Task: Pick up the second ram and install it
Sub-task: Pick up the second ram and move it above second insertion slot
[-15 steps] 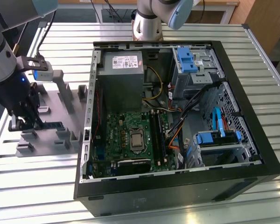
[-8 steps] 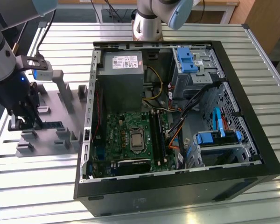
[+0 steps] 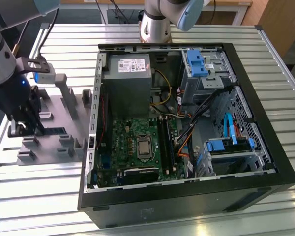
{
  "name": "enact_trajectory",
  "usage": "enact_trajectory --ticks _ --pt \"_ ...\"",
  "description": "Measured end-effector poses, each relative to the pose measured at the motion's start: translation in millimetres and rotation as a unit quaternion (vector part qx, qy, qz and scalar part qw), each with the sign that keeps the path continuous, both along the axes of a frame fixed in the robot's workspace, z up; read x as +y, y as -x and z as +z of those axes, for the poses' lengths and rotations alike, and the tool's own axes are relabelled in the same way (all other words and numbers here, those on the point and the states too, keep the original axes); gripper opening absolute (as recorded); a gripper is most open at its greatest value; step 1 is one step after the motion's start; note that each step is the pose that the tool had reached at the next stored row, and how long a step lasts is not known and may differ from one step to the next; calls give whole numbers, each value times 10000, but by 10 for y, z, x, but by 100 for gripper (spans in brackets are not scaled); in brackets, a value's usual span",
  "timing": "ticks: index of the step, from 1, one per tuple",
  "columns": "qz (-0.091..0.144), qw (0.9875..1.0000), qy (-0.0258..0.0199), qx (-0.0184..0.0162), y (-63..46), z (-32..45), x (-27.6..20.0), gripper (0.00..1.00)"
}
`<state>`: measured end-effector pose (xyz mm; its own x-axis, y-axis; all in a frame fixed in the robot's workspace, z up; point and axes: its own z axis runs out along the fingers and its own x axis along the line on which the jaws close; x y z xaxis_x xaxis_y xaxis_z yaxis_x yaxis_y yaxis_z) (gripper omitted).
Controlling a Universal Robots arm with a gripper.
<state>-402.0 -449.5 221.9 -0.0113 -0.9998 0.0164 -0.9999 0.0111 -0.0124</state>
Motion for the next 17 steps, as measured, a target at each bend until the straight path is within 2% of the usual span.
enact_trajectory --ticks 17 --pt "0 10000 -1 -1 0 119 0 14"
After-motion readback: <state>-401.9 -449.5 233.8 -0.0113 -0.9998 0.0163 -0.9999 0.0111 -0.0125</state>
